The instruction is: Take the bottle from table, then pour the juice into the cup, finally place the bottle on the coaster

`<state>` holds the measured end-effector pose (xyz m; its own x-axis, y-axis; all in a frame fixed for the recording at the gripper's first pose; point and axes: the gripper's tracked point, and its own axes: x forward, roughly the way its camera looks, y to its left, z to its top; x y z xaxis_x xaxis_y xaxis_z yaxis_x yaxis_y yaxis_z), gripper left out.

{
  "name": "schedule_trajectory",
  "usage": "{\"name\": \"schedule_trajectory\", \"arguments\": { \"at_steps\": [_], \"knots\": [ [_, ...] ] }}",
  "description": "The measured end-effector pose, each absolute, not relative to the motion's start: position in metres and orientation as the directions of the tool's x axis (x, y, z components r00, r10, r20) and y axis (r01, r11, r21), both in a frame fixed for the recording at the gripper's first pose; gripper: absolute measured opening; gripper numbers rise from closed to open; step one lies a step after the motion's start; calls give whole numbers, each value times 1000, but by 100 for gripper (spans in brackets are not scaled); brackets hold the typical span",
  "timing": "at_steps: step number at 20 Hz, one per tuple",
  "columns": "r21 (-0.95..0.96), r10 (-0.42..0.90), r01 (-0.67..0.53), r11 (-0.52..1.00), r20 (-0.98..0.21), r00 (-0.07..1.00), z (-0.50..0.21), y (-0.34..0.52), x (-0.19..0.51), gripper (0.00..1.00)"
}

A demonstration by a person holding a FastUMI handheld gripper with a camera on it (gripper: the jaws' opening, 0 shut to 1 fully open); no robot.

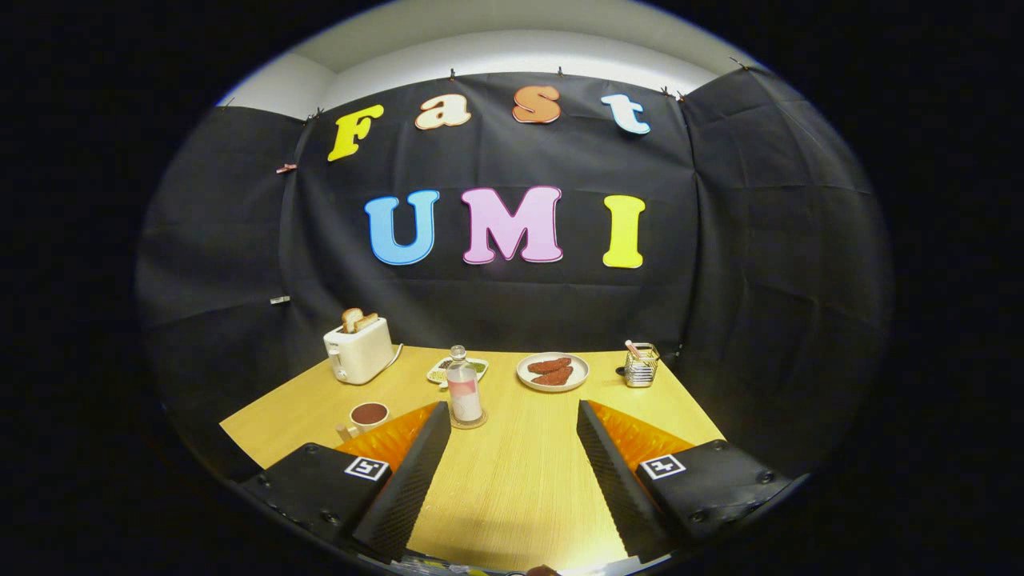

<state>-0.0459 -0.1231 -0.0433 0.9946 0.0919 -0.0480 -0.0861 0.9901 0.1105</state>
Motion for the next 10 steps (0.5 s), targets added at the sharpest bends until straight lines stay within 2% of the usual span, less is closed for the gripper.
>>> {"name": "schedule_trajectory", "arguments": {
  "at_steps": [10],
  "knots": [
    [127, 152, -150, 981, -4, 988, -26, -107, -63, 97]
  ]
}}
